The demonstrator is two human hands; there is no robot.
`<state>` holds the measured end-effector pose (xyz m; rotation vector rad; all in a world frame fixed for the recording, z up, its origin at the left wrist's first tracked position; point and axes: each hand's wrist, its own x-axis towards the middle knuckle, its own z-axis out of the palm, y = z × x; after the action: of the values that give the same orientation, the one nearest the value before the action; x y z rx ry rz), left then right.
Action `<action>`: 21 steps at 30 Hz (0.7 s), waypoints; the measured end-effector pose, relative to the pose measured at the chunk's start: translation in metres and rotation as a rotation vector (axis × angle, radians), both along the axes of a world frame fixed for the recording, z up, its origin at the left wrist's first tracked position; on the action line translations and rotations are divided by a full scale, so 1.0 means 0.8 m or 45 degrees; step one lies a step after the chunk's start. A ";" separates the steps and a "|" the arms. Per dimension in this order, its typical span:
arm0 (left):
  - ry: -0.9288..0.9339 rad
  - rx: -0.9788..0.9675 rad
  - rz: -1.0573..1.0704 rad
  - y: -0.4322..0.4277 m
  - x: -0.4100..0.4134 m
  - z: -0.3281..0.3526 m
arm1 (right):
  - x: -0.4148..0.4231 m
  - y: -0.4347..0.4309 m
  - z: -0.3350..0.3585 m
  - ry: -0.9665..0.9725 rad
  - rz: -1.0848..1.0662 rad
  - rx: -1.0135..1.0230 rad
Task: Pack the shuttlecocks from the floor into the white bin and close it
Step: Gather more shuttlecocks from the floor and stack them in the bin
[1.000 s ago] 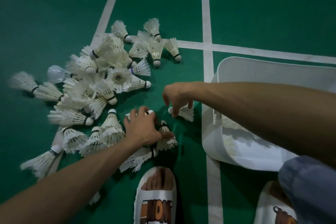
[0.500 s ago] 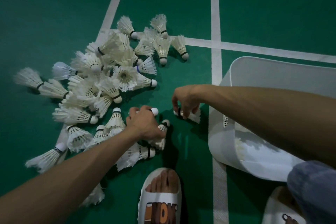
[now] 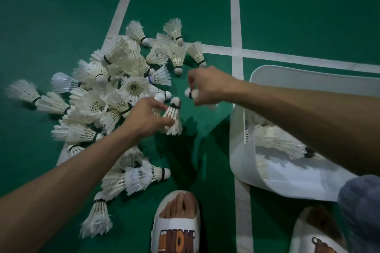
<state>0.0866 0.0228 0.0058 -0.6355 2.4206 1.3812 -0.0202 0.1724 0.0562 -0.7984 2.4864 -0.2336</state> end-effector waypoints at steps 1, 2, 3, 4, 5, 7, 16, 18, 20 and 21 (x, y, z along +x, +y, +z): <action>0.059 0.025 0.017 0.004 -0.004 0.014 | -0.003 0.007 0.022 0.015 -0.082 -0.120; 0.120 0.041 0.024 0.009 -0.009 0.030 | -0.006 0.018 0.047 0.056 -0.169 -0.229; 0.183 0.058 0.014 0.014 -0.013 0.047 | -0.010 0.033 0.072 0.107 -0.262 -0.330; 0.247 0.077 0.003 0.021 -0.017 0.065 | -0.014 0.050 0.097 0.157 -0.358 -0.431; 0.308 0.094 -0.016 0.029 -0.022 0.082 | -0.017 0.069 0.120 0.196 -0.451 -0.533; 0.421 0.101 -0.068 0.050 -0.030 0.117 | -0.017 0.112 0.157 0.199 -0.607 -0.681; 0.635 0.012 -0.535 0.178 -0.053 0.194 | 0.032 0.271 0.149 -0.030 -0.702 -0.328; 0.638 -0.052 -0.629 0.203 -0.057 0.190 | 0.043 0.298 0.133 -0.065 -0.715 -0.275; 0.669 -0.142 -0.720 0.224 -0.060 0.180 | 0.051 0.322 0.117 -0.062 -0.668 -0.211; 0.674 -0.186 -0.771 0.234 -0.062 0.174 | 0.056 0.332 0.110 -0.073 -0.631 -0.177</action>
<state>0.0369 0.2097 0.1452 0.4843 2.7726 1.2097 0.0244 0.4379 0.1442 -0.2065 2.5953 -0.5979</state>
